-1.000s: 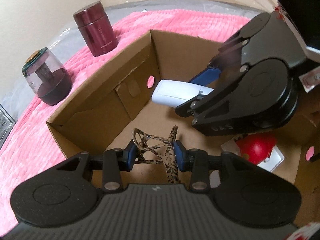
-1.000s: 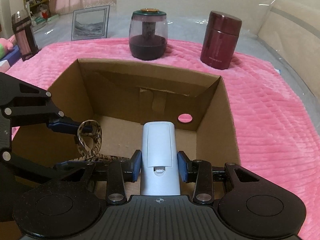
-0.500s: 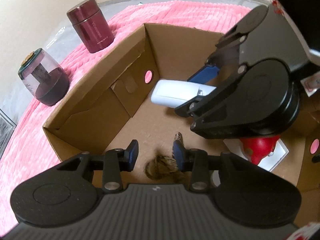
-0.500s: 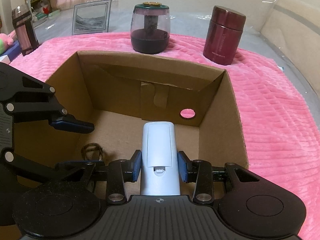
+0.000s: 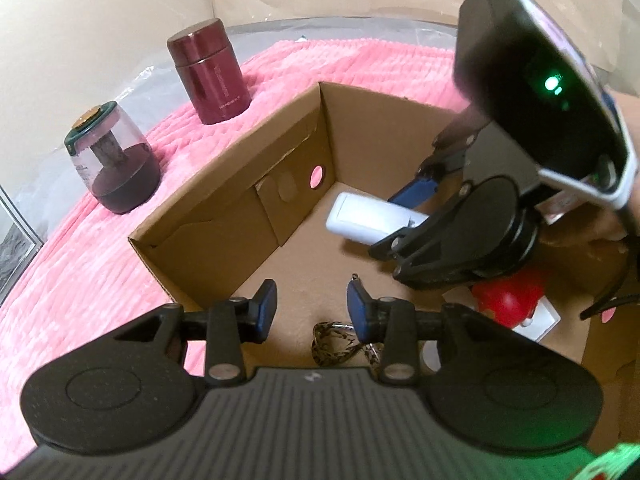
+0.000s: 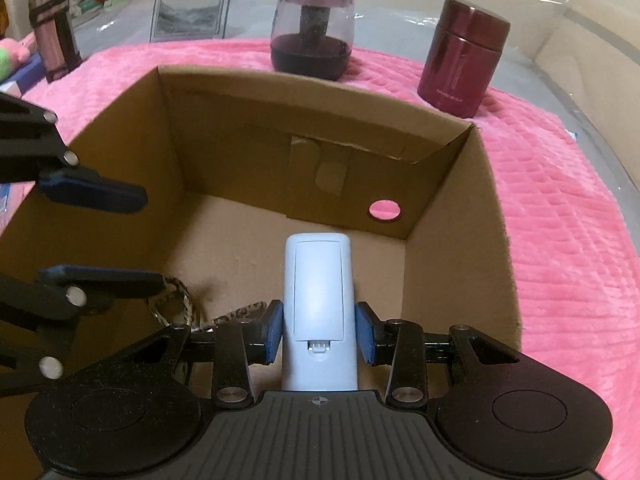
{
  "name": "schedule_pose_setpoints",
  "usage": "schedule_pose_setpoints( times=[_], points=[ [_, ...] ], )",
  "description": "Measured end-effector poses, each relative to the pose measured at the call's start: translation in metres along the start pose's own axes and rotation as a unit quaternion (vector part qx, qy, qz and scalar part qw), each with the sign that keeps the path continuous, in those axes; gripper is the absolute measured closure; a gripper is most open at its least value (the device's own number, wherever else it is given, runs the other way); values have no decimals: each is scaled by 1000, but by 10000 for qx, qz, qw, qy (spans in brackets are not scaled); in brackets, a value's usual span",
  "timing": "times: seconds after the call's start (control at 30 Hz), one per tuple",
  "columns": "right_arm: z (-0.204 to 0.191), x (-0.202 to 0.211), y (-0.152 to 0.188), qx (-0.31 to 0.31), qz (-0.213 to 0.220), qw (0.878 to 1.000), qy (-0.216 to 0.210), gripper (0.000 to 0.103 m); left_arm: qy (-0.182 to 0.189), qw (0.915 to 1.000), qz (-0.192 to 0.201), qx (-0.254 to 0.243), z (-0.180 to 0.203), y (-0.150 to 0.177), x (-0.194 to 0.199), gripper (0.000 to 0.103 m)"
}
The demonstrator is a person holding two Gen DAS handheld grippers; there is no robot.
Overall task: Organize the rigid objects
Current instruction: 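Lower into the box and open the left tool while the right tool releases the remote, then move both tools out of the box back over the bedspread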
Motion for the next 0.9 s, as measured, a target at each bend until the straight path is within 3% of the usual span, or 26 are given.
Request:
schedule_pose_setpoints(
  times=[0.47, 0.9],
  points=[
    [-8, 15, -1, 88, 283, 9996, 27, 68, -72, 9991, 290, 299, -3, 5, 23, 69],
    [-36, 122, 21, -391, 1273, 9908, -223, 68, -354, 9849, 1082, 1307, -1, 35, 108, 69]
  ],
)
Point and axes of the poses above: each gripper's, at about its wrist camera, not at the fingertips, and x roughly against the way its jaws point, z to its right, y to its underside, the point moved 2 cm from there along -x, roughly the way its jaws point, and after that the axes turned 14 degrees about -x, right-handed, at the moved point
